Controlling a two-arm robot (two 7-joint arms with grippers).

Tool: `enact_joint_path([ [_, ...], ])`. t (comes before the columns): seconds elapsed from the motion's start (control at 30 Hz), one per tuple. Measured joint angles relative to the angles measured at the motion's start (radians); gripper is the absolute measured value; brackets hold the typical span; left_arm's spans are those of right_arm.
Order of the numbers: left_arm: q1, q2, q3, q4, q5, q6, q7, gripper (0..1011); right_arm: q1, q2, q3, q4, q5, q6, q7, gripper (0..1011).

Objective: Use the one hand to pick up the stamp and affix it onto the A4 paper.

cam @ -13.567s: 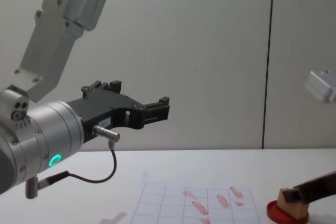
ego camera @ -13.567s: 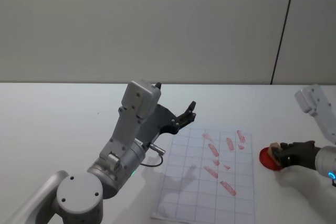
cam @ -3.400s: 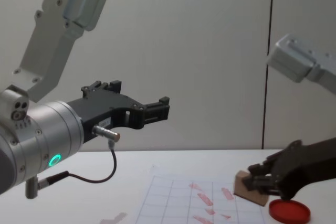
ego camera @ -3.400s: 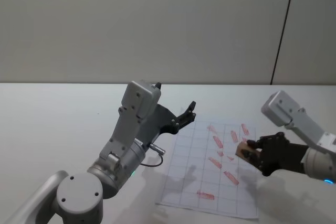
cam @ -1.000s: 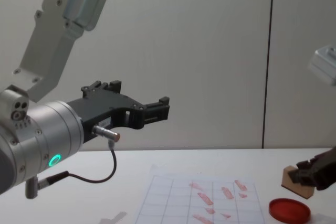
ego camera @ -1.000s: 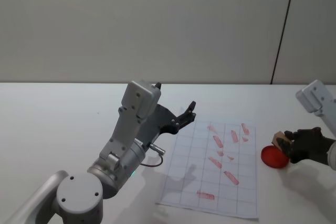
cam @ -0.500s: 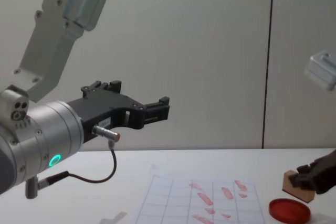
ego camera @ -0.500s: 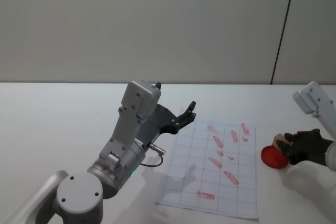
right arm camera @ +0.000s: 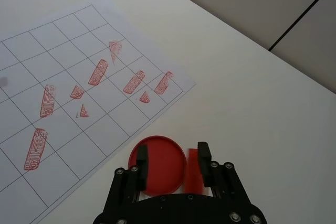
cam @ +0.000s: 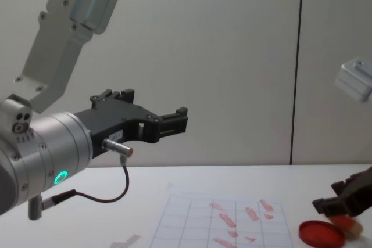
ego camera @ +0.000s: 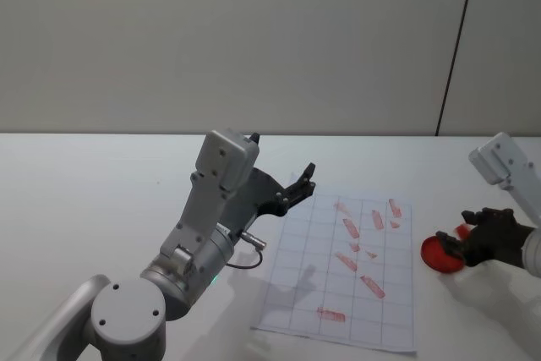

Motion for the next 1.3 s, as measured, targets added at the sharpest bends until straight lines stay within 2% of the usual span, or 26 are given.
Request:
enact_joint_path([
  [0.03, 0.000, 0.000, 0.000, 0.000, 0.000, 0.000, 0.000, 1002, 0.000, 0.000, 0.000, 0.000, 0.000, 0.000, 0.000, 570],
  [0.07, 0.000, 0.000, 0.000, 0.000, 0.000, 0.000, 0.000, 1002, 0.000, 0.000, 0.000, 0.000, 0.000, 0.000, 0.000, 570],
  [0.37, 0.000, 0.000, 0.000, 0.000, 0.000, 0.000, 0.000, 1002, 0.001, 0.000, -0.001, 0.000, -0.004, -0.003, 0.001, 850],
  [0.57, 0.000, 0.000, 0.000, 0.000, 0.000, 0.000, 0.000, 1002, -0.001, 0.003, -0.001, -0.012, -0.019, -0.036, 0.001, 998],
  [0.9, 0.000, 0.000, 0.000, 0.000, 0.000, 0.000, 0.000, 1002, -0.009, 0.015, 0.001, -0.049, -0.054, -0.119, -0.007, 1001],
  [1.1, 0.000, 0.000, 0.000, 0.000, 0.000, 0.000, 0.000, 1002, -0.022, 0.031, 0.003, -0.087, -0.074, -0.203, -0.011, 1001],
  [1.3, 0.000, 0.000, 0.000, 0.000, 0.000, 0.000, 0.000, 1002, -0.044, 0.051, 0.006, -0.126, -0.070, -0.279, -0.013, 1001],
])
